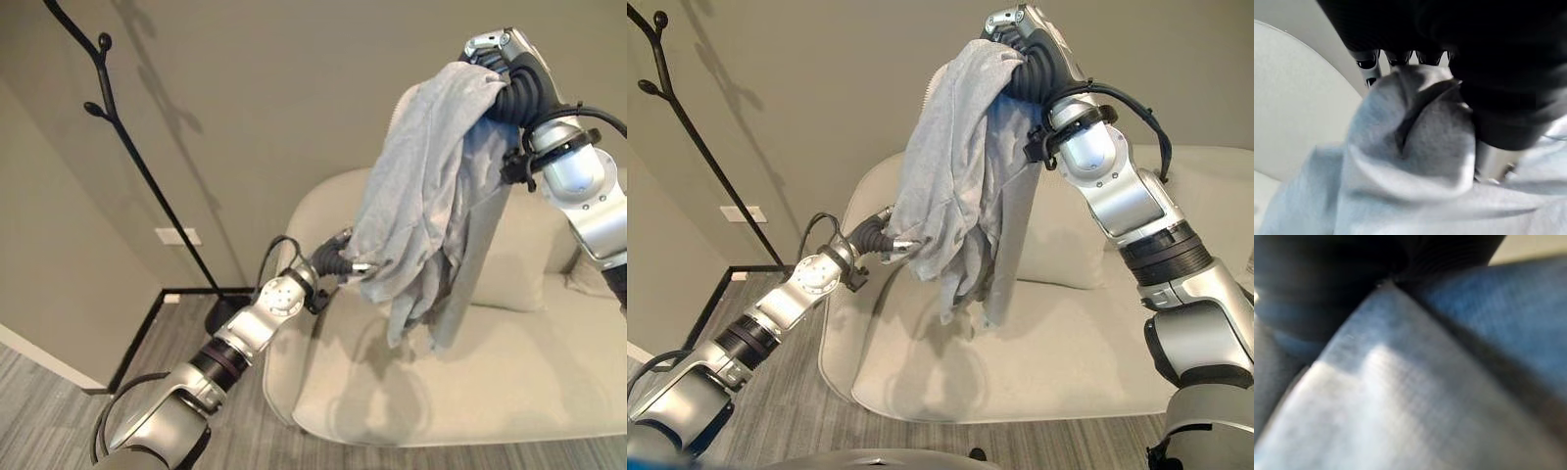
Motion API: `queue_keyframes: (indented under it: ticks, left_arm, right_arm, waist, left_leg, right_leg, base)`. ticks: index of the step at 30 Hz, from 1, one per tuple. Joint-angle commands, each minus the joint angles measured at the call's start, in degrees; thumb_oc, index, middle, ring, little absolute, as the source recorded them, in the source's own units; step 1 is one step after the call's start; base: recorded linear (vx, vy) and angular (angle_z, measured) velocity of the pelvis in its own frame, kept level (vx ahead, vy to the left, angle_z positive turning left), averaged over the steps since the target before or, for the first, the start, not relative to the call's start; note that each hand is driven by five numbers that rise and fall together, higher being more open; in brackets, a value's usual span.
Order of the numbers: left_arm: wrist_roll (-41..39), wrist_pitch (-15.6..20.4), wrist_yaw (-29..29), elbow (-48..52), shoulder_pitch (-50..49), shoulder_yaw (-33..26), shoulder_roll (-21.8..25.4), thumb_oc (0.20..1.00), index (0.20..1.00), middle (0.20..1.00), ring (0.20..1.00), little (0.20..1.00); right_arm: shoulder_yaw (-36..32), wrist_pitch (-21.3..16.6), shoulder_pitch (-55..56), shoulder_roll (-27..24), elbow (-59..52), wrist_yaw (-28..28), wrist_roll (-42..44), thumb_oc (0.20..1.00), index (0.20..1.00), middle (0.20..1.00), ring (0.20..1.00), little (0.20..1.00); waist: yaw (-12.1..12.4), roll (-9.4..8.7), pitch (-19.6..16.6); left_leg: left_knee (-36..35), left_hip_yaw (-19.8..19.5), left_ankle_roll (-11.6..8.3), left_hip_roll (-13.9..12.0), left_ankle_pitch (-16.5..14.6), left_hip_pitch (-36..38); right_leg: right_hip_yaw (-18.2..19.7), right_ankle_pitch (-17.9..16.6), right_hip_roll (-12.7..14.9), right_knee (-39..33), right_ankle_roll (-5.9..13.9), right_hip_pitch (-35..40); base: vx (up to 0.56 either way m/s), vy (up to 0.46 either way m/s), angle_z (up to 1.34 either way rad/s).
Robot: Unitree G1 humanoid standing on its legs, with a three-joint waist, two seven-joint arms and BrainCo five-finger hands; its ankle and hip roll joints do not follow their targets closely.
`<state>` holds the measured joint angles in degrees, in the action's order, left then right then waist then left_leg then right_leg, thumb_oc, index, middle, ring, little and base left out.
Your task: Hang the clothes on the sofa on the clothes rack.
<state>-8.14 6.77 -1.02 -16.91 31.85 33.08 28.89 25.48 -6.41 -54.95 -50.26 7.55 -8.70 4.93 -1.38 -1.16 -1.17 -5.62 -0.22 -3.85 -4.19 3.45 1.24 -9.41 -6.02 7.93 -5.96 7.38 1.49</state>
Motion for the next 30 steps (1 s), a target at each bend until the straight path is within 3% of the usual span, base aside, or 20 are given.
queue_keyframes:
  ticks: [1, 10, 26, 30]
  left_arm:
    - [3.49, 2.05, 2.70, -2.00, 6.41, -1.10, 1.50, 0.200, 0.200, 0.200, 0.200, 0.200]
    - [7.63, 2.22, 5.90, -2.10, 10.20, -3.23, 5.14, 0.200, 0.200, 0.200, 0.200, 0.200]
    - [18.14, 1.31, 15.40, -3.73, 26.25, -4.39, 20.16, 0.200, 0.200, 0.200, 0.200, 0.200]
    - [18.59, 1.21, 16.36, -2.82, 27.20, -5.22, 20.68, 0.200, 0.200, 0.200, 0.200, 0.200]
  right_arm:
    - [-1.93, -1.59, -6.18, -0.52, 1.02, -2.57, -0.50, 0.200, 0.200, 0.200, 0.200, 0.200]
    - [-2.53, -1.73, -4.72, -0.05, 1.23, -2.33, -1.10, 0.200, 0.200, 0.200, 0.200, 0.200]
    - [-4.59, -1.90, 0.13, -0.39, -0.32, -1.44, -0.72, 0.200, 0.200, 0.200, 0.200, 0.200]
    - [-5.20, -1.98, 1.23, -0.64, -0.21, -1.04, -0.55, 0.200, 0.200, 0.200, 0.200, 0.200]
  waist:
    - [1.81, -2.41, -1.59]
    - [2.25, -2.09, -1.52]
    - [2.70, -0.72, -1.92]
    - [2.60, -0.50, -2.18]
  left_leg:
    - [0.62, 1.07, -1.95, -1.86, -4.78, 2.23]
    - [0.62, 0.80, -1.98, -1.82, -4.79, 2.23]
    - [0.62, 0.61, -2.17, -2.25, -4.68, 2.72]
    - [0.62, 0.57, -2.32, -2.53, -4.69, 2.77]
  right_leg:
    - [-1.33, 2.60, 3.34, 1.06, 3.53, 2.11]
    - [-1.80, 2.75, 3.38, 1.10, 3.63, 2.39]
    - [-2.05, 3.07, 3.23, 1.22, 3.88, 2.70]
    - [-2.09, 3.26, 2.99, 1.13, 3.80, 2.75]
  base:
    - [0.02, 0.002, 0.06]
    - [0.01, 0.000, 0.02]
    - [0.00, -0.002, 0.01]
    - [0.00, 0.000, 0.00]
